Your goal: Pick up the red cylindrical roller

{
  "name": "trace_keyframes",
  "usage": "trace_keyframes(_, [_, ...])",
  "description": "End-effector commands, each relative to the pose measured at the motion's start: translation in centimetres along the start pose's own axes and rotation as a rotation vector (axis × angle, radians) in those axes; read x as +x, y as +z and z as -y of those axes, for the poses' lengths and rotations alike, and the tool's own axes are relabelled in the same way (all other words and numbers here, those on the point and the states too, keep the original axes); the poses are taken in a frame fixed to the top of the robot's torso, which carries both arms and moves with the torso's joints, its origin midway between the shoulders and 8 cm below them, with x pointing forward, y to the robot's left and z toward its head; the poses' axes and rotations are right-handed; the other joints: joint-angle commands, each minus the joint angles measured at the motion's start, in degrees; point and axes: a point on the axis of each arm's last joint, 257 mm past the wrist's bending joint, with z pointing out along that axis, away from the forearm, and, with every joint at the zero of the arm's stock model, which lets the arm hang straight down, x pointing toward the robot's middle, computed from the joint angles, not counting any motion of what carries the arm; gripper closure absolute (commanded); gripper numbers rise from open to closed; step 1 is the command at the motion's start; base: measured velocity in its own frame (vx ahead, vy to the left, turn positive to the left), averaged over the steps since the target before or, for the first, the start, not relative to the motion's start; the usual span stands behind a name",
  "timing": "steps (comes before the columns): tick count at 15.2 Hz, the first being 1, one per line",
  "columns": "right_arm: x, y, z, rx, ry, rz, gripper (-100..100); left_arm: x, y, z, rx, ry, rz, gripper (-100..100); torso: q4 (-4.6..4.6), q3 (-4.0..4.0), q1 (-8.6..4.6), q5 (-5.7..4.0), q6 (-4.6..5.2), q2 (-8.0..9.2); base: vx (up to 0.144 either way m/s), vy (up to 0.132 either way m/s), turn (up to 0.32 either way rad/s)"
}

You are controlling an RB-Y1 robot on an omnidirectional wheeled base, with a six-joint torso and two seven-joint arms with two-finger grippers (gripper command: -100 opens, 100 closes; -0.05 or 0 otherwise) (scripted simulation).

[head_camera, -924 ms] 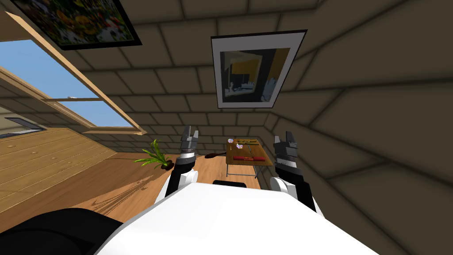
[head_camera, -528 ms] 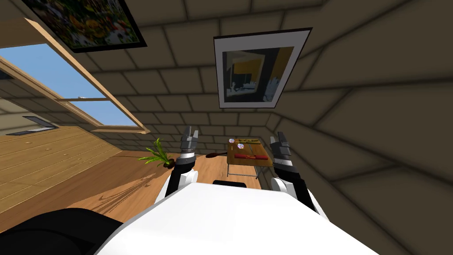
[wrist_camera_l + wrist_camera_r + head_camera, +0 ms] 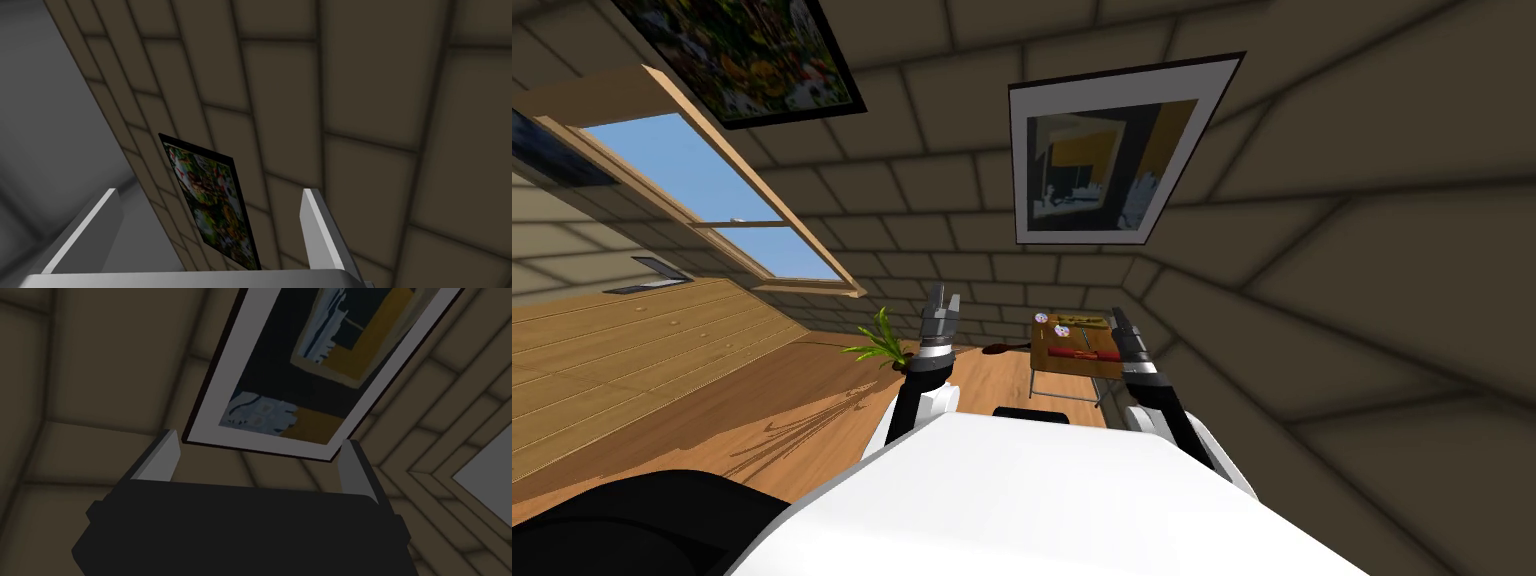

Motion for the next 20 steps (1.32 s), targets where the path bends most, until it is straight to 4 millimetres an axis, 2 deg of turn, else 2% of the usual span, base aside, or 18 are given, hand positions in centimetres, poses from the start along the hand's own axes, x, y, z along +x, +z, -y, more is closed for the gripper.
trace_keyframes(1, [1.0,-0.1,1.1,0.018,-0.04,-0.037,-100,0.0,0.0,0.0,0.0,0.0,0.0,0,0.0,0.0,0.0,0.0,0.0,0.0,-0.012,0.033,0.084])
trace_keyframes(2, [2.1,-0.3,2.4,0.037,-0.09,-0.083,-100,0.0,0.0,0.0,0.0,0.0,0.0,0,0.0,0.0,0.0,0.0,0.01,0.0,-0.008,0.034,0.106])
trace_keyframes(3, [2.1,-0.4,2.6,0.041,-0.09,-0.084,-100,0.0,0.0,0.0,0.0,0.0,0.0,0,0.0,0.0,0.01,0.0,0.0,0.0,-0.006,0.034,0.091])
trace_keyframes(4, [3.1,-0.7,4.0,0.058,-0.143,-0.132,-100,0.0,0.0,0.0,0.0,0.0,0.0,0,0.0,-0.01,0.01,0.0,0.0,-0.01,-0.014,0.037,0.123])
trace_keyframes(5, [3.2,-0.8,4.2,0.064,-0.143,-0.133,-100,0.0,0.0,0.0,0.0,0.0,0.0,0,0.0,0.0,0.02,0.01,-0.01,0.0,-0.018,0.036,0.098])
trace_keyframes(6, [4.2,-1.1,5.4,0.075,-0.199,-0.181,-100,0.0,0.0,0.0,0.0,0.0,0.0,0,0.0,0.01,0.02,0.01,0.01,0.01,-0.017,0.041,0.099])
trace_keyframes(10, [6.0,-2.3,8.8,0.114,-0.319,-0.285,-100,0.0,0.0,0.0,0.0,0.0,0.0,0,0.0,0.0,0.03,0.01,0.01,0.0,-0.009,0.041,0.113])
trace_keyframes(11, [6.1,-2.7,9.7,0.133,-0.32,-0.291,-100,0.0,0.0,0.0,0.0,0.0,0.0,0,0.0,-0.01,0.04,0.01,-0.01,-0.01,-0.005,0.037,0.104])
trace_keyframes(13, [6.1,-2.7,9.7,0.133,-0.32,-0.291,-100,0.0,0.0,0.0,0.0,0.0,0.0,0,0.0,0.0,0.0,0.01,0.03,0.0,-0.003,0.02,0.011])
trace_keyframes(16, [7.5,-4.0,12.7,0.156,-0.449,-0.396,-100,0.0,0.0,0.0,0.0,0.0,0.0,0,0.0,0.0,-0.02,0.0,0.01,-0.01,-0.008,0.033,0.123])
trace_keyframes(18, [7.5,-4.6,13.7,0.178,-0.451,-0.404,-100,0.0,0.0,0.0,0.0,0.0,0.0,0,0.0,0.0,0.02,0.01,0.01,0.0,-0.007,0.037,0.079])
trace_keyframes(19, [8.0,-5.3,15.1,0.185,-0.518,-0.458,-100,0.0,0.0,0.0,0.0,0.0,0.0,0,0.0,0.0,0.01,0.01,0.03,0.0,-0.008,0.035,0.087])
trace_keyframes(20, [8.0,-5.7,15.7,0.197,-0.519,-0.462,-100,0.0,0.0,0.0,0.0,0.0,0.0,0,0.0,0.0,0.01,0.01,0.01,0.0,-0.011,0.035,0.112])
